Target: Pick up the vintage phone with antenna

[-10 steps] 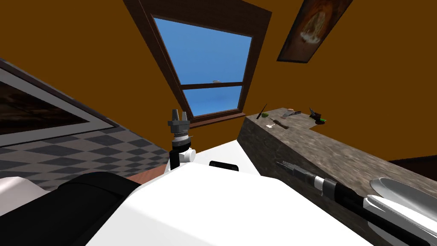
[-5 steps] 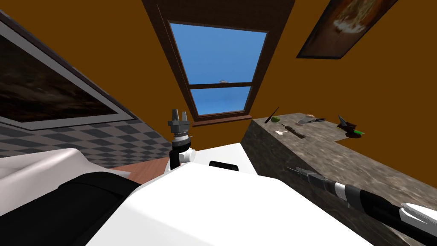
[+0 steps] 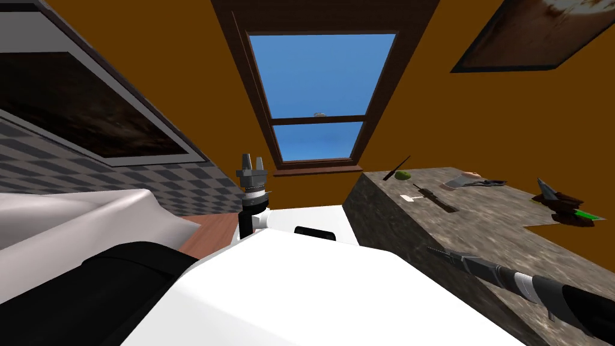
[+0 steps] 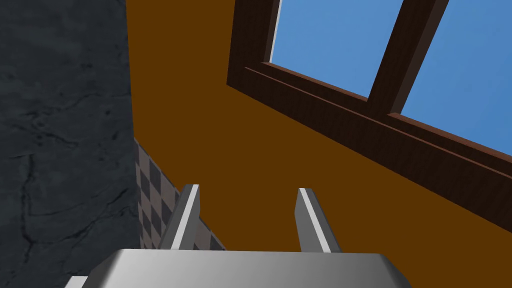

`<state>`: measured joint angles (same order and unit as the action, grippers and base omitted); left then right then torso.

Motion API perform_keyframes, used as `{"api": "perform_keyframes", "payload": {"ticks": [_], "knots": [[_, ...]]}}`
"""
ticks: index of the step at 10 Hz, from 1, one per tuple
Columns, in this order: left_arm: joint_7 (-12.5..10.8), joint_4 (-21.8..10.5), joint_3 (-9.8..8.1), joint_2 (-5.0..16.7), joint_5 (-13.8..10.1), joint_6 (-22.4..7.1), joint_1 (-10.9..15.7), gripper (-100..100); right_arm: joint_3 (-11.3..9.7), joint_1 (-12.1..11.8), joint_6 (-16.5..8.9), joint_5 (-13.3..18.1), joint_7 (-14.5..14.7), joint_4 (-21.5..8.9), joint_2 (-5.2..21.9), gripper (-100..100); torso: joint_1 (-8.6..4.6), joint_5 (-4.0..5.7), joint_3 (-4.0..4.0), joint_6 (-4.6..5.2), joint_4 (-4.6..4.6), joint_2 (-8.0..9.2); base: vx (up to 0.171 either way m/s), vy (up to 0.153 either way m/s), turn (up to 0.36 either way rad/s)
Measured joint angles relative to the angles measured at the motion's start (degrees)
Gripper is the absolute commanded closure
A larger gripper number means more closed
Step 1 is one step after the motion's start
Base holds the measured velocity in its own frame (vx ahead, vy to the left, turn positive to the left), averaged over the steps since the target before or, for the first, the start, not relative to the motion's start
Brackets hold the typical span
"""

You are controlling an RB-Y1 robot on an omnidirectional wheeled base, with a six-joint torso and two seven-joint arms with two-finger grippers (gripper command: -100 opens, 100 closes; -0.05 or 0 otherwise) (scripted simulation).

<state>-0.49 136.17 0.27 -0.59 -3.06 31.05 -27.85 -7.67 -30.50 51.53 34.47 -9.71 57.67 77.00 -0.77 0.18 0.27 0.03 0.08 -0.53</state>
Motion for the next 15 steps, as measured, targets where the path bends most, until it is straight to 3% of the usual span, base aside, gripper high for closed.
{"api": "perform_keyframes", "payload": {"ticks": [4, 6, 7, 9, 10, 11, 12, 13, 14, 15], "knots": [[0.0, 0.0, -0.01, 0.0, 0.0, 0.0, 0.0, 0, -1.9, 1.2, 1.8, 1.2, -0.9, -6.0, 2.6, -100, -0.10, 0.05, 0.03, 0.07, 0.01, -0.04, 0.042, -0.103, 0.179], [0.0, 0.0, 0.00, 0.0, 0.0, 0.0, 0.0, 0, -2.3, 0.5, 2.4, 1.3, -1.4, -8.2, 3.9, -100, -0.11, 0.04, 0.05, 0.01, 0.02, -0.08, 0.064, -0.138, 0.295], [0.0, 0.0, -0.01, 0.0, 0.0, 0.0, 0.0, 0, -3.3, 2.0, 3.3, 2.0, -1.4, -10.7, 4.0, -100, -0.10, 0.07, 0.06, 0.06, 0.03, -0.09, 0.024, -0.068, 0.037], [0.0, 0.0, 0.00, 0.0, 0.0, 0.0, 0.0, 0, -3.5, 1.0, 4.4, 1.8, -1.5, -13.9, 5.3, -100, -0.09, 0.02, 0.05, -0.01, 0.02, -0.09, 0.060, -0.162, 0.308], [0.0, 0.0, -0.01, 0.0, 0.0, 0.0, 0.0, 0, -4.1, 1.7, 4.9, 2.2, -2.0, -15.8, 5.8, -100, -0.21, 0.09, 0.07, 0.11, 0.03, -0.11, 0.049, -0.203, 0.284], [0.0, 0.0, -0.01, 0.0, 0.0, 0.0, 0.0, 0, -5.7, 3.6, 6.1, 3.3, -2.0, -19.3, 5.6, -100, -0.34, 0.12, 0.07, 0.04, 0.03, -0.11, 0.020, -0.174, 0.215], [0.0, 0.0, -0.02, 0.0, 0.0, 0.0, 0.0, 0, -6.2, 3.9, 7.2, 3.5, -1.6, -22.2, 5.6, -100, -0.24, 0.11, 0.02, 0.12, 0.01, -0.02, 0.003, -0.084, -0.006], [0.0, 0.0, -0.01, 0.0, 0.0, 0.0, 0.0, 0, -5.9, 2.7, 6.9, 3.1, -1.9, -21.6, 6.2, -100, 0.07, 0.05, -0.02, 0.16, -0.01, 0.05, 0.042, -0.130, 0.253], [0.0, 0.0, -0.01, 0.0, 0.0, 0.0, 0.0, 0, -7.9, 6.4, 9.0, 4.7, -1.8, -27.4, 5.7, -100, -0.05, 0.04, 0.04, 0.04, 0.02, -0.07, 0.029, -0.157, 0.234], [0.0, 0.0, -0.01, 0.0, 0.0, 0.0, 0.0, 0, -7.1, 3.8, 8.4, 3.5, -2.5, -25.2, 6.9, -100, -0.09, 0.06, 0.05, 0.10, 0.02, -0.07, 0.010, -0.083, 0.034]]}}
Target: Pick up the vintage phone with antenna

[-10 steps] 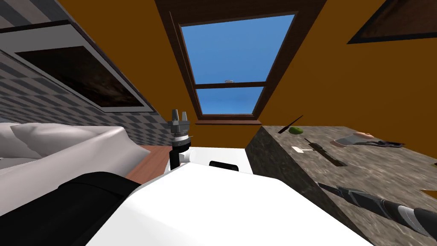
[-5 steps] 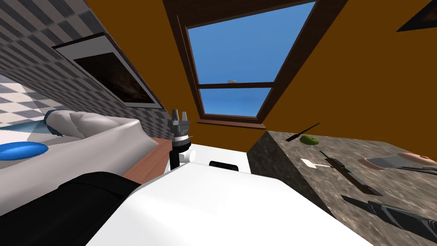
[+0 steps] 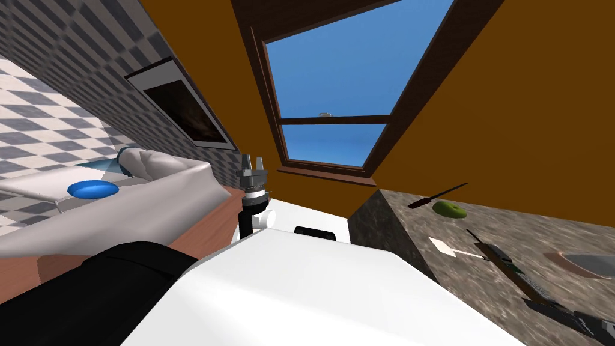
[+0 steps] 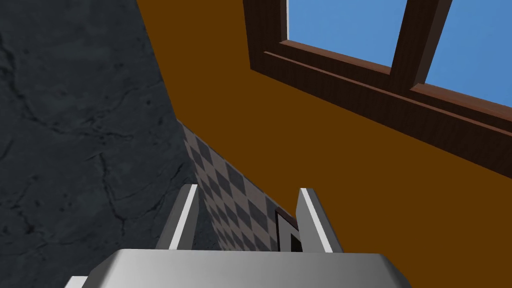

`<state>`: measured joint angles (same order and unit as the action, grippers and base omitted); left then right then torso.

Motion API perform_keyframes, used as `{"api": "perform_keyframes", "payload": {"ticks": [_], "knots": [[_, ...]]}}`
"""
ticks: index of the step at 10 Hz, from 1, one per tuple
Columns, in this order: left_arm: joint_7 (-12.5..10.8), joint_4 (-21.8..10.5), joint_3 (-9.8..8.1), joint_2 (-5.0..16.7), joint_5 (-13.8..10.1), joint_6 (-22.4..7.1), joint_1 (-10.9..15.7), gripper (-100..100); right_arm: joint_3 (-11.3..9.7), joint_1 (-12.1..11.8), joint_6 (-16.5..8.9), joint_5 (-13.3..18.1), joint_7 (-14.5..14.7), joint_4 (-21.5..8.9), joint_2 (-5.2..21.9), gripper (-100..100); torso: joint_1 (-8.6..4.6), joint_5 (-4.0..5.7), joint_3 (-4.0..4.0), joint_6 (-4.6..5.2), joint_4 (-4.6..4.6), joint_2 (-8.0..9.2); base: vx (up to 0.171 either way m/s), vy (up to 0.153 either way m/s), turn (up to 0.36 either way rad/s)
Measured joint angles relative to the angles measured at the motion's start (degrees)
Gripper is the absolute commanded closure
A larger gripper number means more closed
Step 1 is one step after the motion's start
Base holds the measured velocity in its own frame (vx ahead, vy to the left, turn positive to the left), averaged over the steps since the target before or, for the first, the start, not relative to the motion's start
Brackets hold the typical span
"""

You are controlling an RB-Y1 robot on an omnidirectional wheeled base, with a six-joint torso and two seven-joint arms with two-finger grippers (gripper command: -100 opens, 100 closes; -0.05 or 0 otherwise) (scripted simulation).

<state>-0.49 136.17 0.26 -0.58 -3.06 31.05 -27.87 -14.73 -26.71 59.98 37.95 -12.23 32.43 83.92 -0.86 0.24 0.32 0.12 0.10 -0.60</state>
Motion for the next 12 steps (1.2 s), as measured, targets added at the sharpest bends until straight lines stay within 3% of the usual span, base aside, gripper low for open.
{"api": "perform_keyframes", "payload": {"ticks": [1, 2, 3, 4, 5, 6, 8, 9, 11, 12], "knots": [[0.0, 0.0, 0.00, 0.0, 0.0, 0.0, 0.0, 0, 0.2, -0.9, -0.6, -0.2, -0.3, 0.4, 0.1, -100, 0.21, -0.02, -0.04, 0.06, -0.02, 0.06, 0.043, -0.110, 0.266], [0.0, 0.0, 0.01, 0.0, 0.0, 0.0, 0.0, 0, 0.1, -3.3, -1.1, -0.8, -0.8, 1.0, 0.5, -100, 0.14, -0.04, 0.01, -0.03, 0.00, -0.02, 0.022, -0.139, 0.180], [0.0, 0.0, 0.00, 0.0, 0.0, 0.0, 0.0, 0, -0.9, -1.8, -0.3, 0.0, -0.9, -1.3, 0.2, -100, 0.07, 0.00, 0.00, 0.02, 0.00, 0.00, 0.049, -0.181, 0.359], [0.0, 0.0, 0.00, 0.0, 0.0, 0.0, 0.0, 0, -1.2, -3.3, 0.2, -0.5, -1.1, -1.9, 0.2, -100, -0.11, 0.02, 0.04, -0.05, 0.02, -0.09, 0.032, -0.152, 0.151], [0.0, 0.0, 0.00, 0.0, 0.0, 0.0, 0.0, 0, -1.8, -2.8, 0.6, -0.2, -1.4, -2.8, 0.1, -100, -0.01, 0.04, 0.04, 0.04, 0.02, -0.07, 0.020, -0.125, 0.245], [0.0, 0.0, 0.00, 0.0, 0.0, 0.0, 0.0, 0, -2.3, -3.8, 1.0, -0.5, -1.8, -3.2, -0.1, -100, 0.06, 0.01, 0.02, -0.01, 0.01, -0.04, 0.008, -0.108, 0.127], [0.0, 0.0, 0.00, 0.0, 0.0, 0.0, 0.0, 0, -3.3, -2.5, 2.0, 0.2, -2.0, -5.1, -0.7, -100, 0.38, -0.05, -0.03, 0.08, -0.02, 0.05, 0.001, -0.054, 0.095], [0.0, 0.0, 0.01, 0.0, 0.0, 0.0, 0.0, 0, -3.6, -3.8, 2.1, -0.2, -2.7, -4.4, -0.7, -100, 0.36, -0.07, -0.02, -0.01, -0.01, 0.02, 0.013, -0.077, 0.136], [0.0, 0.0, 0.00, 0.0, 0.0, 0.0, 0.0, 0, -5.4, -1.6, 4.1, 0.8, -2.4, -8.1, -2.4, -100, 0.23, -0.03, 0.03, 0.01, 0.01, -0.06, 0.028, -0.107, 0.236], [0.0, 0.0, 0.00, 0.0, 0.0, 0.0, 0.0, 0, -7.3, 1.9, 6.3, 2.4, -1.8, -12.6, -4.4, -100, 0.15, 0.00, 0.06, -0.02, 0.02, -0.10, 0.016, -0.078, 0.064]]}}
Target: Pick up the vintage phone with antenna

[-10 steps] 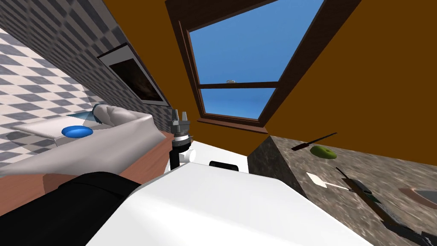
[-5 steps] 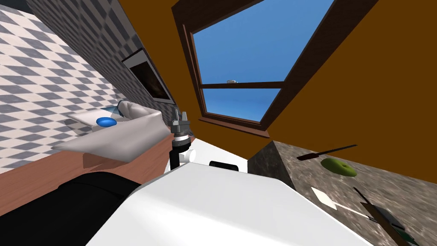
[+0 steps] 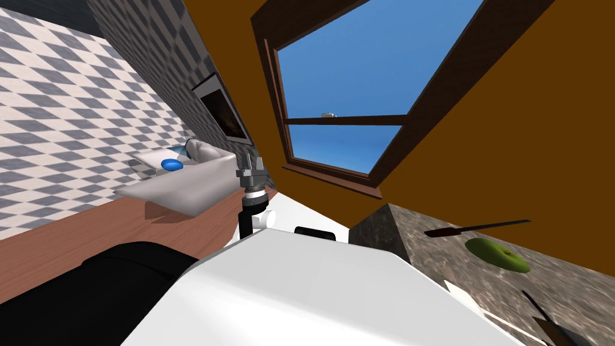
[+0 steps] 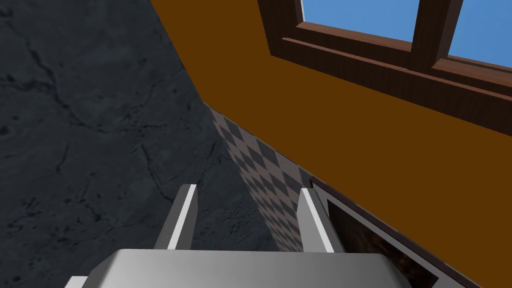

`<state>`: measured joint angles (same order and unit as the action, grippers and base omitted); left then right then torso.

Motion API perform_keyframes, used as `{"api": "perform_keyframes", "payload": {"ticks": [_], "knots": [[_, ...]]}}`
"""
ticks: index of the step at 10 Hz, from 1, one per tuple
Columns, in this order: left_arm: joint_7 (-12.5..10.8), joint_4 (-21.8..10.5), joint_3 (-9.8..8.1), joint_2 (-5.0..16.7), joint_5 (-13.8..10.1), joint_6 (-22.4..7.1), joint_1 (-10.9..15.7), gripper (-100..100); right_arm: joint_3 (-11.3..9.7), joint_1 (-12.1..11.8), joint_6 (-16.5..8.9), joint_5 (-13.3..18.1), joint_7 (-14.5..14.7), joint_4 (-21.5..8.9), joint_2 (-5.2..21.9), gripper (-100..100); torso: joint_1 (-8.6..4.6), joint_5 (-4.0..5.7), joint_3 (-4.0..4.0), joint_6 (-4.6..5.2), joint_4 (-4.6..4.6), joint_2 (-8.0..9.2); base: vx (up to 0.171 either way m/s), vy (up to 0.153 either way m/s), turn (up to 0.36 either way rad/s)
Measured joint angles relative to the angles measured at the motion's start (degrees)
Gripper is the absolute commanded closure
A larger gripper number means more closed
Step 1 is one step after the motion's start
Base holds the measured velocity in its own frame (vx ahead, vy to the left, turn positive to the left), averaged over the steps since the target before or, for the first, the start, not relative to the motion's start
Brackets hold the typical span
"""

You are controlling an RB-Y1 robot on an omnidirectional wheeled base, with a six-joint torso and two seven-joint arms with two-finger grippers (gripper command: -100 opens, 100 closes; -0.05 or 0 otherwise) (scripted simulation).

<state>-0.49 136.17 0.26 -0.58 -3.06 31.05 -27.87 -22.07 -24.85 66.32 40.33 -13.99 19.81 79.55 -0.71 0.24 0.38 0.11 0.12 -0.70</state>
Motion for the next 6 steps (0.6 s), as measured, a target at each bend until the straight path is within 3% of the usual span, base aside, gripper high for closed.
{"api": "perform_keyframes", "payload": {"ticks": [3, 4, 5, 6], "knots": [[0.0, 0.0, 0.00, 0.0, 0.0, 0.0, 0.0, 0, 0.5, -3.1, -0.7, -1.2, -0.9, 2.9, 0.3, -100, 0.48, -0.13, -0.07, 0.09, -0.03, 0.12, 0.003, -0.006, -0.029], [0.0, 0.0, 0.00, 0.0, 0.0, 0.0, 0.0, 0, 0.5, -3.2, -0.9, -1.2, -1.0, 3.1, 0.4, 0, 0.51, -0.14, -0.08, 0.09, -0.03, 0.13, 0.000, 0.000, 0.000], [0.0, 0.0, 0.00, 0.0, 0.0, 0.0, 0.0, 0, 0.5, -3.2, -0.8, -1.2, -1.0, 3.1, 0.4, -100, 0.50, -0.14, -0.08, 0.09, -0.03, 0.13, -0.013, -0.007, 0.047], [0.0, 0.0, 0.01, 0.0, 0.0, 0.0, 0.0, 0, 0.5, -3.0, -1.4, -1.3, -0.6, 2.9, -0.6, -100, 0.47, -0.12, -0.10, 0.08, -0.04, 0.17, -0.026, -0.015, 0.047]]}}
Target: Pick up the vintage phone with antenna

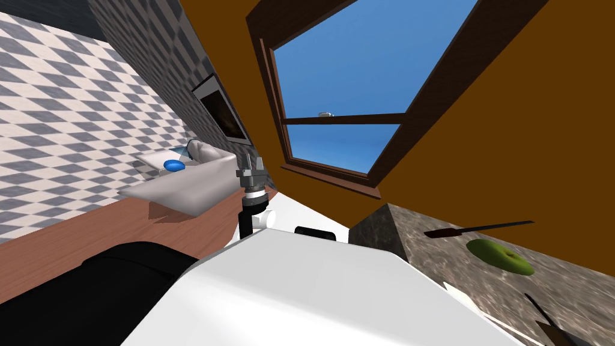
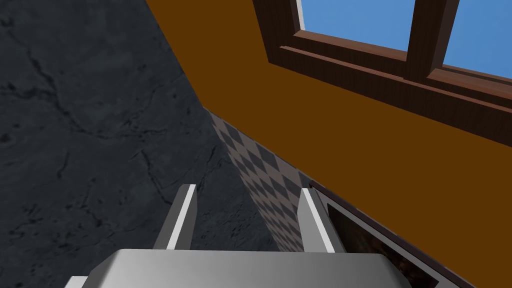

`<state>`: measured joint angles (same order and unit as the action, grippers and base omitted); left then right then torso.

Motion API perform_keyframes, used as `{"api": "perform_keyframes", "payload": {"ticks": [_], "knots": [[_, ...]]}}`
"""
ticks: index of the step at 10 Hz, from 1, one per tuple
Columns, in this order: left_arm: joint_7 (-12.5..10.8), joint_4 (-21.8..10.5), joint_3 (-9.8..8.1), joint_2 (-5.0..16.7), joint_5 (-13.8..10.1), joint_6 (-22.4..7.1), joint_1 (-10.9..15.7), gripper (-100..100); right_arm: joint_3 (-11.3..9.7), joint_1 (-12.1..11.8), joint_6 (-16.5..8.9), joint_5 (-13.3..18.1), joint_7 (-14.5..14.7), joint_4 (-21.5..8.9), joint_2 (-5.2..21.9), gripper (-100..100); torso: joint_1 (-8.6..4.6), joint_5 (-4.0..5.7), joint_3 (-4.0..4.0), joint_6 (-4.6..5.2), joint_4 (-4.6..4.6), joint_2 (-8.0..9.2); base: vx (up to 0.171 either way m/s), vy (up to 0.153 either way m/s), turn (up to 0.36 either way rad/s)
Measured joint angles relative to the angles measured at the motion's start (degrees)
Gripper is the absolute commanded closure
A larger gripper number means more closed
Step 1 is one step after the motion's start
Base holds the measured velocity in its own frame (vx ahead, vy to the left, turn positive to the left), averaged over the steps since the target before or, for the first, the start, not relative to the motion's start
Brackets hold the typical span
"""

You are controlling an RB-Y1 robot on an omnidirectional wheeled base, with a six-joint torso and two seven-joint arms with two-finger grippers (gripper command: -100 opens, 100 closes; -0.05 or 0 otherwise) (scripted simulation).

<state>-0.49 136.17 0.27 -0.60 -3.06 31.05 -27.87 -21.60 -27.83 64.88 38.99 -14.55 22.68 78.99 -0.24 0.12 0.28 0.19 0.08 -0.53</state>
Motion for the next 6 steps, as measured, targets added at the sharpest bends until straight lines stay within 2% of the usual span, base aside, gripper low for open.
{"api": "perform_keyframes", "payload": {"ticks": [1, 2, 6], "knots": [[0.0, 0.0, 0.00, 0.0, 0.0, 0.0, 0.0, 0, -0.2, 0.7, -0.7, 0.0, 0.7, -0.7, -1.3, -100, -0.03, 0.01, -0.03, 0.01, -0.01, 0.04, -0.012, -0.007, 0.007], [0.0, 0.0, 0.00, 0.0, 0.0, 0.0, 0.0, 0, -0.2, 0.7, -0.9, 0.0, 0.9, -0.8, -1.4, 100, -0.01, -0.01, -0.01, 0.01, -0.01, 0.02, 0.000, 0.000, 0.000], [0.0, 0.0, 0.00, 0.0, 0.0, 0.0, 0.0, 0, -0.2, 0.7, -0.8, 0.0, 0.8, -0.8, -1.4, 100, -0.02, -0.01, 0.02, -0.01, 0.01, -0.03, 0.000, 0.000, 0.000]]}}
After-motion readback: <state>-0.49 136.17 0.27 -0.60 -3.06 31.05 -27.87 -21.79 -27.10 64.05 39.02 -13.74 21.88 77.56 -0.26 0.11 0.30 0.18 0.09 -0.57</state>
